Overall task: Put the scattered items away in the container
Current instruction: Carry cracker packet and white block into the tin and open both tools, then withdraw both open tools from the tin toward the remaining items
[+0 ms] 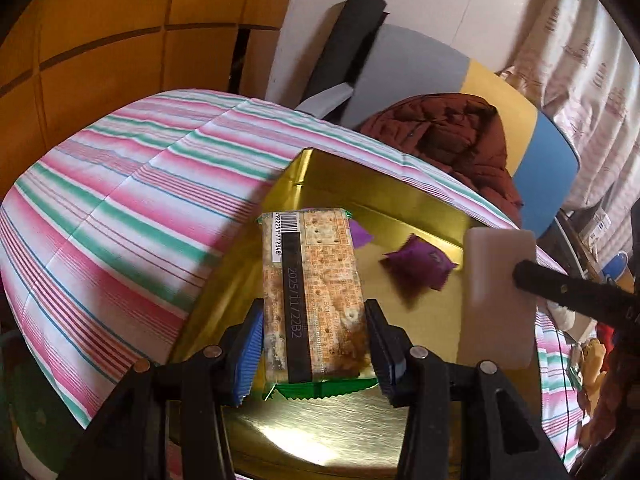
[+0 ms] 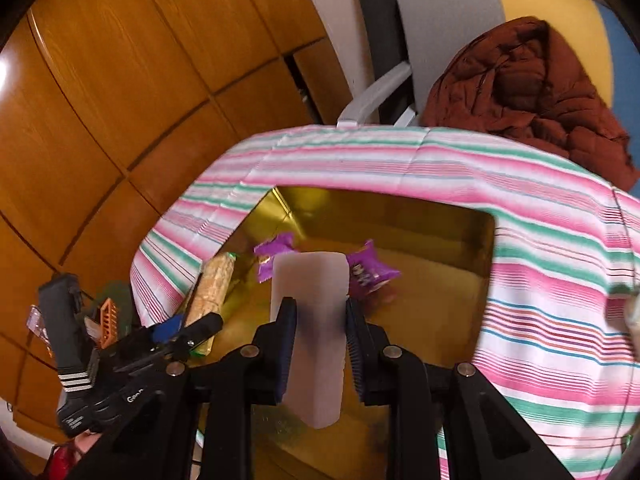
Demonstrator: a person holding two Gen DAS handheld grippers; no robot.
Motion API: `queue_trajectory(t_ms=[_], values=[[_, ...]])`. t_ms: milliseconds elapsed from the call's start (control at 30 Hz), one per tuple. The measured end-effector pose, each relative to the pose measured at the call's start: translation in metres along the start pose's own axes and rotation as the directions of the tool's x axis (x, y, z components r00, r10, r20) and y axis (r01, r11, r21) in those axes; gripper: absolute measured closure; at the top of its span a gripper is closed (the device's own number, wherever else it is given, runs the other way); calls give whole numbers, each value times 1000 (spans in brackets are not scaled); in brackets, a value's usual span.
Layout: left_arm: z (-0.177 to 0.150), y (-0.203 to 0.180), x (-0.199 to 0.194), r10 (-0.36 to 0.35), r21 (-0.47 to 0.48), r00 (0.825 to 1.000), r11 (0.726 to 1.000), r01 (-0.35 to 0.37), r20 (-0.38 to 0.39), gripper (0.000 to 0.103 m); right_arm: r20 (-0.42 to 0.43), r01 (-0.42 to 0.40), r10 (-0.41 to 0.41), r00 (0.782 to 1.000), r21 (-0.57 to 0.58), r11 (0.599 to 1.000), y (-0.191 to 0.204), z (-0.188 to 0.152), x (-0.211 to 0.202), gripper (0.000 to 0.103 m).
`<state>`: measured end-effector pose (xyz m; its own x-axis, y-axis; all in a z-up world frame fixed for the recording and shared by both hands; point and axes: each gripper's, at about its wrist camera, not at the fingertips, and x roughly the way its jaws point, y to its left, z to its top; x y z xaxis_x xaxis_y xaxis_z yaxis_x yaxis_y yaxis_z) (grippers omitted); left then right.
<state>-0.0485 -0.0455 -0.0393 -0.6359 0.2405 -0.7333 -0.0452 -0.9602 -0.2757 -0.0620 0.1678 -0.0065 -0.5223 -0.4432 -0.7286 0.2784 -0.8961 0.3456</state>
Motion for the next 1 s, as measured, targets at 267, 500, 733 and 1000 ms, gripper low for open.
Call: queue_trajectory(t_ms=[267, 500, 733, 1000], values=[[1, 3, 9, 3, -21, 1000, 1000, -4, -24, 54, -77, -8, 9, 997, 7, 1000, 9, -1, 38, 75], [-1, 8, -6, -11, -64, 1000, 998, 10, -8, 52, -18, 32, -32, 999, 6, 999, 15, -1, 34, 33], [3, 13, -30, -25, -114, 997, 993, 34, 72, 50, 36, 43, -42, 998, -23, 999, 24, -5, 13, 33], [8, 9, -43, -19, -116, 994, 993, 31, 106, 50, 92, 84, -77, 993, -79, 993, 33, -14, -12, 33]])
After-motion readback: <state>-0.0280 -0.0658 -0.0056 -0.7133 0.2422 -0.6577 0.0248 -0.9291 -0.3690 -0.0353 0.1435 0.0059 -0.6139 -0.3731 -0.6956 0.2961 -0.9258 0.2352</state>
